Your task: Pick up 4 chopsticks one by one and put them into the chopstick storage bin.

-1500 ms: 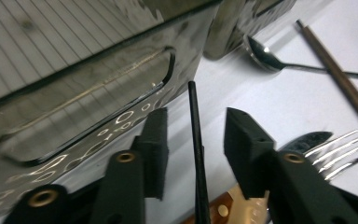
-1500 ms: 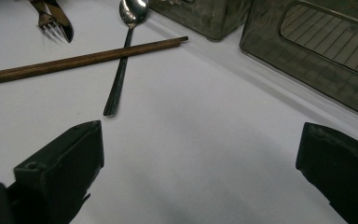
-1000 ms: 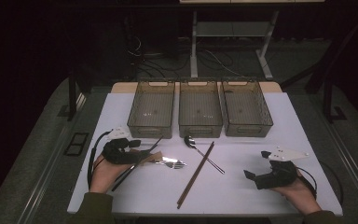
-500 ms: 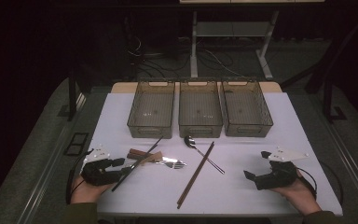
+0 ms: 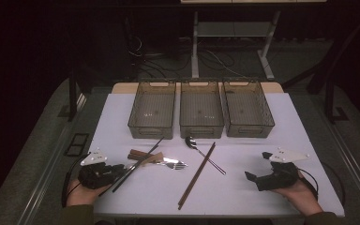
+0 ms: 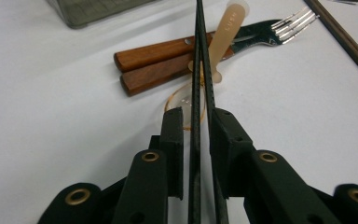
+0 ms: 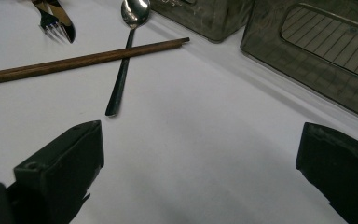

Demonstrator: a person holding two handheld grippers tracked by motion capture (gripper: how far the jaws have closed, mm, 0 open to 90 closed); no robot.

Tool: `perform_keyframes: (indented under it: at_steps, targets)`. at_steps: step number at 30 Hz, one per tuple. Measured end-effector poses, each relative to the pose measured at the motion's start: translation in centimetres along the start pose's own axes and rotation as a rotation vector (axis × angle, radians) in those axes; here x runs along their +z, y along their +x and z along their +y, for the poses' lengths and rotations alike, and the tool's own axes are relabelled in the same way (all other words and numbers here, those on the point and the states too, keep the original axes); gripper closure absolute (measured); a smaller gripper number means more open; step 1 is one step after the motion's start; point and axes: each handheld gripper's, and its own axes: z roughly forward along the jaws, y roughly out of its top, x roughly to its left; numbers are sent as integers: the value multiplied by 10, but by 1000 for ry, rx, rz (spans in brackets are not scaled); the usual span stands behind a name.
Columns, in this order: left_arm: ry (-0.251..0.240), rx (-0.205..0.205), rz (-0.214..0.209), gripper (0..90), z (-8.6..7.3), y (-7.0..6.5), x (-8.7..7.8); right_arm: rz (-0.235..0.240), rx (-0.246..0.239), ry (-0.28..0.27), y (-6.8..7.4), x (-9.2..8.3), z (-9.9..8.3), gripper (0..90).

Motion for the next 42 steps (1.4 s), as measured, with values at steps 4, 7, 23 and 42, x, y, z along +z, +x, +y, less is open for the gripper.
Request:
perform_keyframes:
  at_steps: [4, 7, 23, 42]
  targets:
    - [8, 1, -6, 757, 0, 1, 0, 1, -1, 1, 0, 0, 0, 10]
    - [16, -2, -7, 767, -1, 0, 0, -1, -2, 0, 0, 0, 0, 10]
    - [81, 34, 8, 789, -2, 1, 6, 5, -3, 3, 1, 0, 0, 9]
    - [151, 93, 39, 830, 0, -4, 12, 3, -9, 1, 1, 1, 0, 10]
